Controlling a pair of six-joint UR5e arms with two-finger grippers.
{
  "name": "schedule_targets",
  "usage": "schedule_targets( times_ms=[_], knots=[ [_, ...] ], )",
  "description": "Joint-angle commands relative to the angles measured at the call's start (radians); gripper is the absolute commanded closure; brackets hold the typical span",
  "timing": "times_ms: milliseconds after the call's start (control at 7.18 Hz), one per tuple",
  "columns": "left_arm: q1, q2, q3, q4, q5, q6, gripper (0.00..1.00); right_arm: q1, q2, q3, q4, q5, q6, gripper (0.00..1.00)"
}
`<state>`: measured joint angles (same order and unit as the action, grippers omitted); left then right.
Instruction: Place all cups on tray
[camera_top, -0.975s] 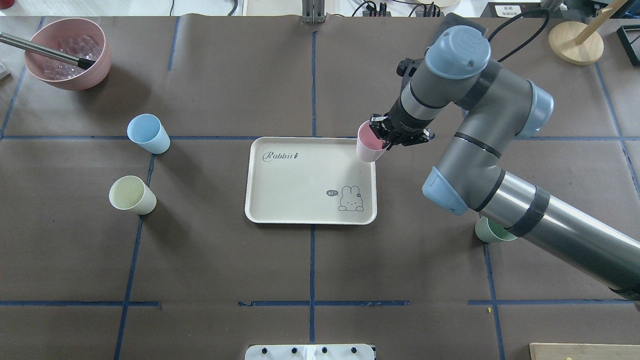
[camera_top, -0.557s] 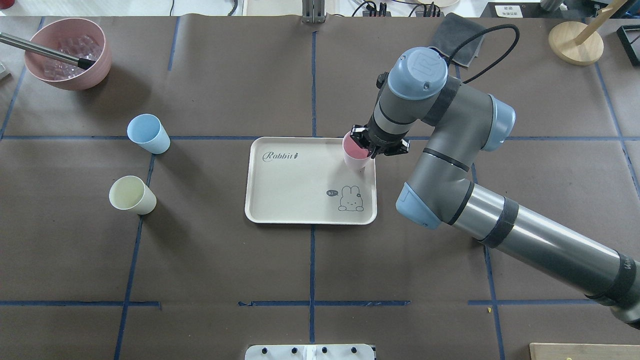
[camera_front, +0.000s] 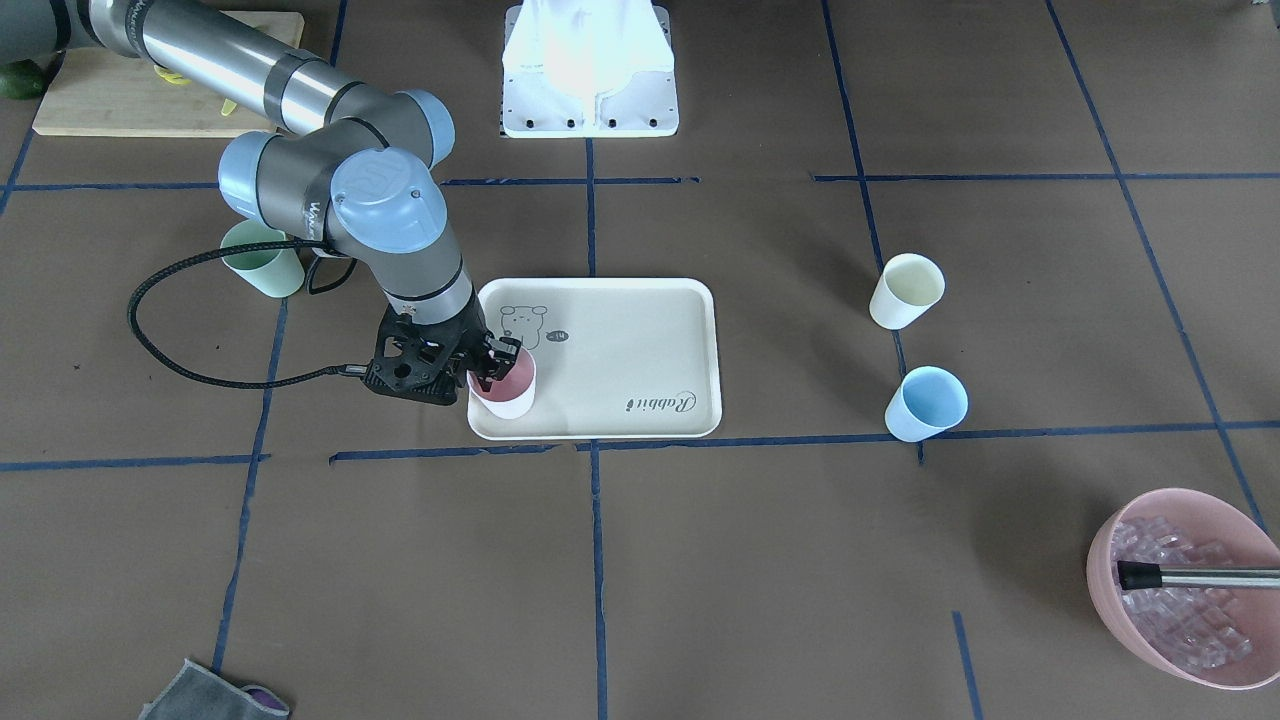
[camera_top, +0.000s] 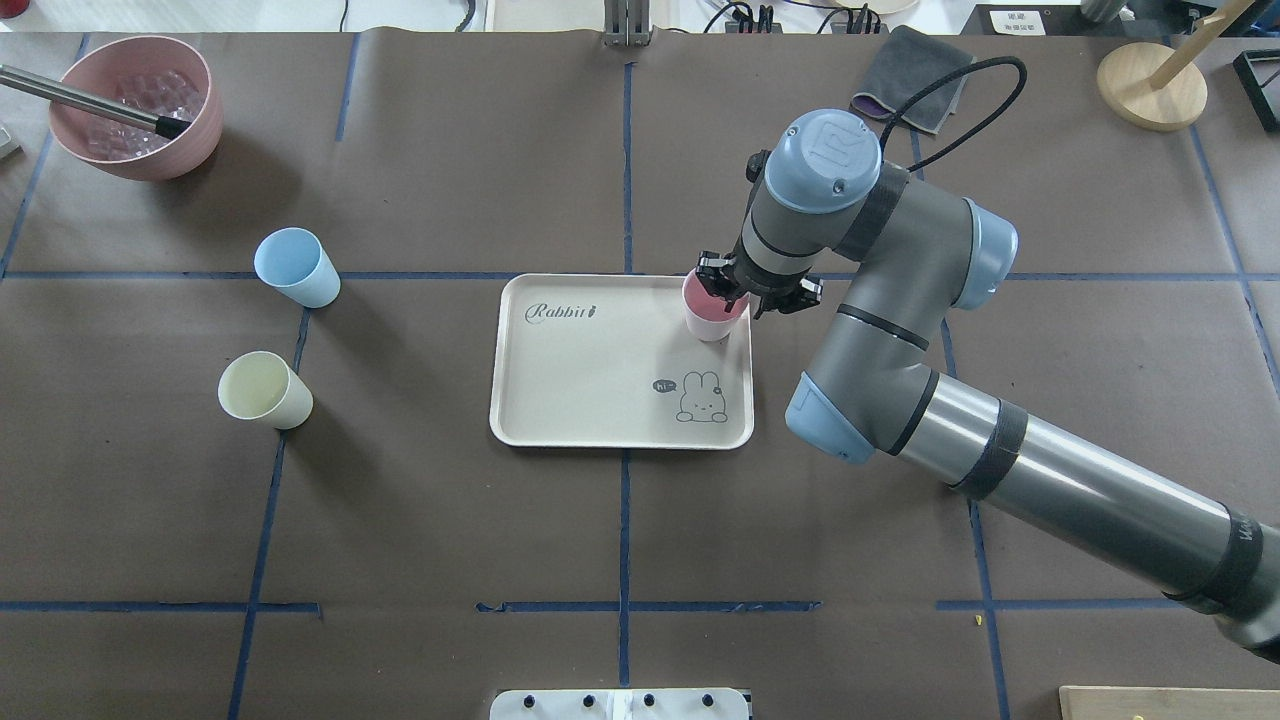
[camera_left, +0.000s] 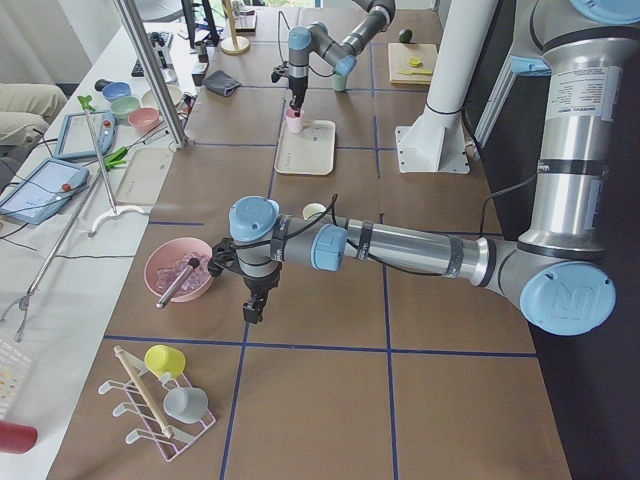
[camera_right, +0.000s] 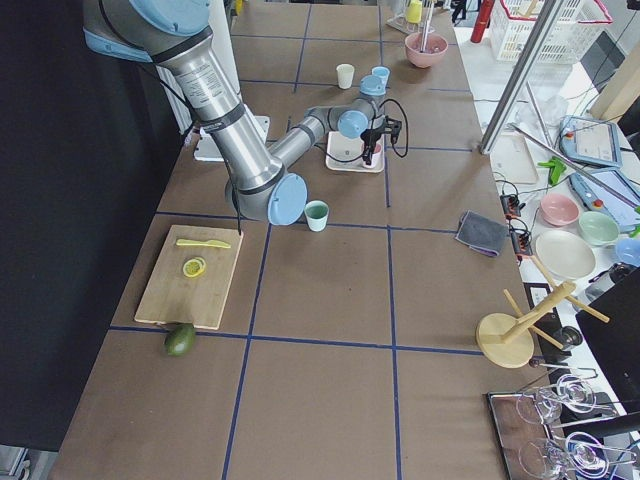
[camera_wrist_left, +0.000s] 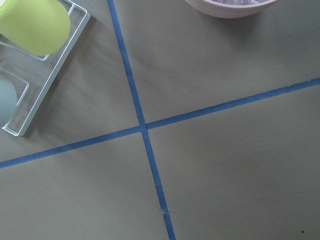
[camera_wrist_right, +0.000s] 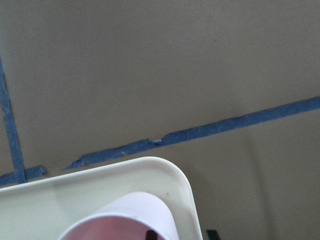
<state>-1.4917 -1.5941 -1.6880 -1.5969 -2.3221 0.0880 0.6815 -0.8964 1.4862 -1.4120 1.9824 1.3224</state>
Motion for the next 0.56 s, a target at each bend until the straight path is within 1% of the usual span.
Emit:
schedule_targets(
  times_ms=[0, 139, 279, 418],
  knots=[
    [0.001, -0.001, 0.001, 0.000, 0.000, -0.001, 0.00, 0.085, -0.015, 0.029, -0.007, 0.123, -0.081, 0.01],
    [0.007, -0.003, -0.001, -0.006, 0.000, -0.002, 0.00, 0.128, -0.057, 0.057, -0.007, 0.172, -0.160, 0.01],
    [0.030, -0.019, 0.002, -0.006, 0.000, -0.051, 0.00, 0.179, -0.112, 0.090, -0.007, 0.218, -0.275, 0.01],
    [0.062, -0.026, -0.018, -0.017, -0.002, -0.205, 0.00, 0.253, -0.172, 0.106, -0.007, 0.287, -0.401, 0.01]
  ],
)
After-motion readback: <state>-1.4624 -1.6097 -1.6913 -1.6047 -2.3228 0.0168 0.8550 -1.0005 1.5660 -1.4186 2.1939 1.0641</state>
